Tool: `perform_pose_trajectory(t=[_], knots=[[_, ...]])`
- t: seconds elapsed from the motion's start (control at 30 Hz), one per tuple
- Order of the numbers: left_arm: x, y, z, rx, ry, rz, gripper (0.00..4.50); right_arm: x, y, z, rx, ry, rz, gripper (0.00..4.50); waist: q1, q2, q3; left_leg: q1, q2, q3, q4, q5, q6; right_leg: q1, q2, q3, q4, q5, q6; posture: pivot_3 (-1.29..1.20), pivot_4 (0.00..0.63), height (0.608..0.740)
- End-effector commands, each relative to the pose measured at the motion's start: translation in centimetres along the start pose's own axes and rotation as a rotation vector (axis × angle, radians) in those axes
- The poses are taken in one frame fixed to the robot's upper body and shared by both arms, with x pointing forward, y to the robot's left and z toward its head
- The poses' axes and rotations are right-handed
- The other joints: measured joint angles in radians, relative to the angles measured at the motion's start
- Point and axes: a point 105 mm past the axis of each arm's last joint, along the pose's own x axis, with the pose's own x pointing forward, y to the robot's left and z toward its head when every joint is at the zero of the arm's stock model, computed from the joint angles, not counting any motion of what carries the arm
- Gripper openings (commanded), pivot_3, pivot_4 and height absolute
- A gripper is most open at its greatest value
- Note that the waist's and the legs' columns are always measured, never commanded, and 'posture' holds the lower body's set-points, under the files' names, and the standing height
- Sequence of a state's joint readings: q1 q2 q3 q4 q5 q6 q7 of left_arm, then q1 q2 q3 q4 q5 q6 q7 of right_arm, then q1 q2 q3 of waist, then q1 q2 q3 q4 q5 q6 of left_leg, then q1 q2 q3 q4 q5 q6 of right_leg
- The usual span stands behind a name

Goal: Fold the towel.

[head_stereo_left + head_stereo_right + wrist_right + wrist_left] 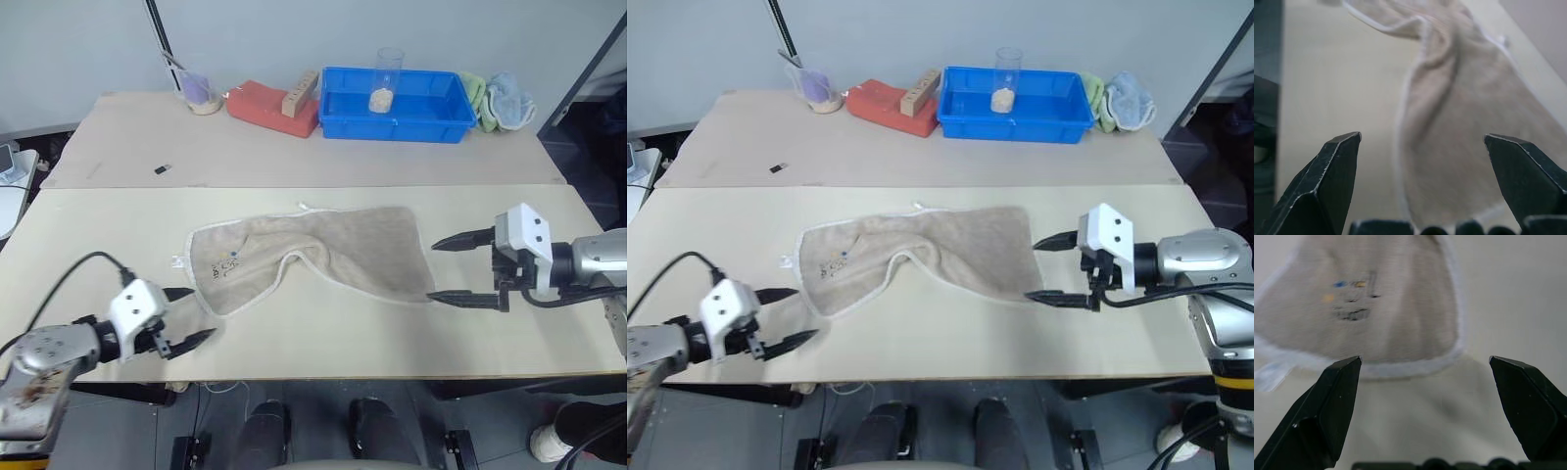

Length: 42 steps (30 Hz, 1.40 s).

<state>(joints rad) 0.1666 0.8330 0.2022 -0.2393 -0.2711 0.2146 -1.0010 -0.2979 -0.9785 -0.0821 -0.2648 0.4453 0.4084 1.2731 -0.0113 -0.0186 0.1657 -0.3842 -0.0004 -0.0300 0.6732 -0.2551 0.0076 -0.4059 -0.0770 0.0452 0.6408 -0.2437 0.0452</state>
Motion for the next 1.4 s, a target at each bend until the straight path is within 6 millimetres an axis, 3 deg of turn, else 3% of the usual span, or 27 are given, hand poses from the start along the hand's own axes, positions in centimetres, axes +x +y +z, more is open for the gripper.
perform_pose_trajectory(t=[0.03,0.23,0.33,0.53,0.63,0.77,1.07,1.4], knots=[[1.2,0.0,0.4,0.049,-0.017,-0.008,4.5,0.7,1.1,1.4,-0.007,-0.02,0.031,4.46,0.0,0.0,0.0,0.0,0.0,0.0,0.0,0.0,0.0,0.0,0.0,0.0,0.0,0.0,0.0,0.0,0.15,0.74],[2.7,0.8,-0.4,0.086,-0.001,0.006,4.5,1.4,2.4,2.7,0.005,-0.07,0.101,4.46,0.0,0.0,0.0,0.0,0.0,0.0,0.0,0.0,0.0,0.0,0.0,0.0,0.0,0.0,0.0,0.0,0.15,0.74],[2.6,1.1,-1.2,0.083,0.017,0.015,3.69,1.6,2.5,3.0,0.018,-0.082,0.113,4.5,0.0,0.0,0.0,0.0,0.0,0.0,0.0,0.0,0.0,0.0,0.0,0.0,0.0,0.0,0.0,0.0,0.15,0.74],[2.3,1.5,-2.0,0.076,0.039,0.022,1.2,1.7,2.3,2.6,0.025,-0.072,0.109,4.5,-0.001,0.0,0.0,0.001,0.001,0.0,0.0,0.0,0.0,0.0,0.001,0.0,0.001,0.0,0.0,0.0,0.15,0.74],[2.2,1.5,-1.8,0.061,0.028,0.025,0.05,2.0,1.5,1.3,0.003,-0.018,0.069,4.5,-0.001,0.0,0.0,0.001,0.001,0.0,0.0,0.0,0.0,0.0,0.001,-0.001,0.001,0.0,0.0,0.0,0.15,0.74],[2.0,1.8,-1.5,0.043,0.01,0.046,0.05,3.0,-0.6,-2.4,-0.091,0.194,-0.029,4.5,-0.003,0.0,0.0,0.002,0.0,0.002,0.0,0.0,0.0,0.0,0.001,0.0,0.001,0.0,0.0,0.0,0.15,0.74],[0.9,2.3,-0.7,0.007,-0.022,0.078,0.05,4.6,-1.6,-8.0,-0.145,0.328,0.018,4.5,-0.005,0.0,0.0,0.0,0.0,0.003,0.0,0.0,0.0,-0.002,0.001,-0.001,0.001,0.0,0.0,0.0,0.15,0.74],[-0.4,3.2,-0.8,0.017,-0.008,0.106,0.0,4.2,-2.4,-8.4,-0.073,0.288,0.024,1.28,-0.003,-0.001,-0.001,0.003,0.0,0.001,0.0,0.0,0.0,0.001,0.0,-0.001,0.001,0.0,0.0,0.0,0.15,0.74]])
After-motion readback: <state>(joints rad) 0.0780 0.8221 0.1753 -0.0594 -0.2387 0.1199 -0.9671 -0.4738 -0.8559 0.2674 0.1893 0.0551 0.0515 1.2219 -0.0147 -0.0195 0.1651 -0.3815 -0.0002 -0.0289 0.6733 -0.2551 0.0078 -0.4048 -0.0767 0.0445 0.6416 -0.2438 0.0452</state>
